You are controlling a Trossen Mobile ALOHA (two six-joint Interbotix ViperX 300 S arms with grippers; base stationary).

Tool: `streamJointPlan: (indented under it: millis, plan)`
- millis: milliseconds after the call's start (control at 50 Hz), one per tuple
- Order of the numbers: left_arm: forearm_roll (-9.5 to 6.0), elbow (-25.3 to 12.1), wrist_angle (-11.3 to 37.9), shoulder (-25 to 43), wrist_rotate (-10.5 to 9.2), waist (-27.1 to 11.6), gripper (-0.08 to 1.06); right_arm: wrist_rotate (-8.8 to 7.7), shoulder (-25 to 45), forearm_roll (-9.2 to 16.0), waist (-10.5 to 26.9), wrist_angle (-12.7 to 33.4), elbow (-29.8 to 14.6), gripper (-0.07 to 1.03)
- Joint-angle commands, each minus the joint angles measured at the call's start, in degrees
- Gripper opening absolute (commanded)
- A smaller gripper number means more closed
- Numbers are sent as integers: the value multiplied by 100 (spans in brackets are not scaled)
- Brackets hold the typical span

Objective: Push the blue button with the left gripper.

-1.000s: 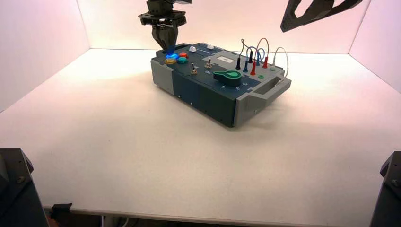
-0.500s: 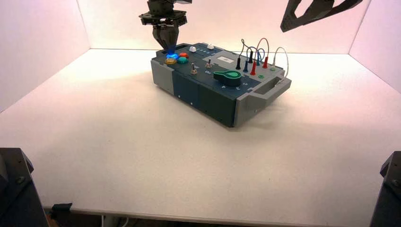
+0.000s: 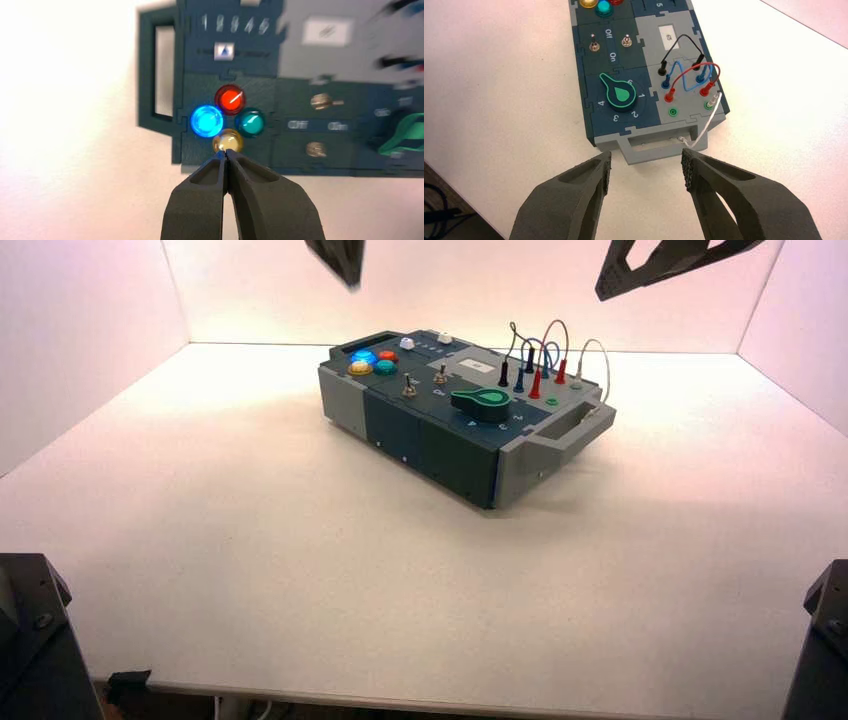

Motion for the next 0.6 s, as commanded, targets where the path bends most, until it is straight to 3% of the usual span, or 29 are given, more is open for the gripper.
streamJointPlan:
  millis: [20,80,220,240,320,500,600]
  plan:
    - [-70,571,-308,-1020,-18,-44,-2,26,-26,-9,-35,-53,-88,73]
    - [-97,940,-431,-1362,-62,-44,4,26,-35,-9,-35,-53,-79,73]
    - [-114,1828,-633,-2065,-211,-44,33,18,-53,-9,-35,-53,-79,73]
    - [-114,2127,-694,-2303,-299,-35,45,18,-62,0,-35,-53,-79,73]
    - [-123,2619,-835,-2689,-448,-44,59,9,-62,-9,-35,-53,-79,73]
    - [-105,3647,-1310,-3463,-527,-35,60,9,-70,-9,-35,-53,-70,73]
    - [-114,3981,-1521,-3700,-519,-44,60,9,-62,0,-35,-53,-70,73]
